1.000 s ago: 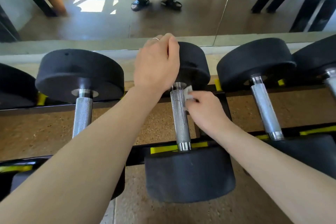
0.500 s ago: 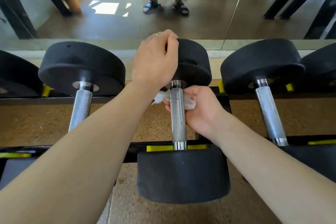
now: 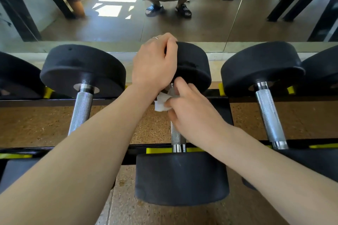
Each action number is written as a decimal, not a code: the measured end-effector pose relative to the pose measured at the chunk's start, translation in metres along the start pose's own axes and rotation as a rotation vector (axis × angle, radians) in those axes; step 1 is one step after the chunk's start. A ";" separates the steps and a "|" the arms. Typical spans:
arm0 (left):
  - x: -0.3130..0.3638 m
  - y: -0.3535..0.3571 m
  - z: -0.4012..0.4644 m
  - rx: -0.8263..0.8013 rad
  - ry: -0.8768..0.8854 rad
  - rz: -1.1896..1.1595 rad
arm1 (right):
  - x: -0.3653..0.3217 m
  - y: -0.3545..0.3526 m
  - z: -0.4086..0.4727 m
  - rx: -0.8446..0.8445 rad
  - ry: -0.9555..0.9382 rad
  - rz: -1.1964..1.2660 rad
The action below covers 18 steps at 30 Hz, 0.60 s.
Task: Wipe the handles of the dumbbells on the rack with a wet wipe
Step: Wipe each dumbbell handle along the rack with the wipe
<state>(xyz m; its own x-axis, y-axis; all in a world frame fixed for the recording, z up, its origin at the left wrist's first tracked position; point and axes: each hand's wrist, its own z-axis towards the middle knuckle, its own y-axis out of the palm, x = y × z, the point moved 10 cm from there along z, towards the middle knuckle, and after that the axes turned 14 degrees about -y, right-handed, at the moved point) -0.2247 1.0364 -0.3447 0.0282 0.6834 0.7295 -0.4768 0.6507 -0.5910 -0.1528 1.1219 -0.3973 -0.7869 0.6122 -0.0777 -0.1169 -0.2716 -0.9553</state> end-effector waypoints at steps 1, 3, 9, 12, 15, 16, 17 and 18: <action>0.000 0.000 0.000 0.002 0.004 0.004 | 0.000 0.000 -0.004 -0.030 -0.018 0.073; 0.000 -0.001 0.001 0.010 0.007 0.014 | 0.000 0.004 -0.017 -0.140 -0.056 0.306; 0.000 -0.001 0.002 0.010 -0.010 0.006 | 0.046 -0.018 -0.014 0.072 0.183 0.483; -0.002 0.000 0.001 0.007 -0.018 0.008 | 0.029 -0.012 -0.008 0.108 0.111 0.261; -0.002 0.001 0.000 0.010 -0.020 0.002 | 0.024 -0.003 -0.022 0.050 0.076 0.273; -0.002 0.000 0.000 0.010 -0.018 0.002 | 0.025 -0.001 -0.029 0.018 0.072 0.332; -0.002 0.000 0.001 0.010 -0.016 -0.001 | 0.025 0.001 -0.035 -0.032 0.065 0.404; -0.002 -0.001 0.000 0.011 -0.018 -0.003 | 0.024 0.002 -0.041 -0.094 0.051 0.485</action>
<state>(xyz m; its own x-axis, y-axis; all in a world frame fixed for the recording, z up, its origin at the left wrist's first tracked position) -0.2247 1.0347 -0.3456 0.0138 0.6751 0.7376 -0.4861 0.6492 -0.5851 -0.1475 1.1662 -0.4130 -0.7064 0.4678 -0.5311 0.3124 -0.4673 -0.8271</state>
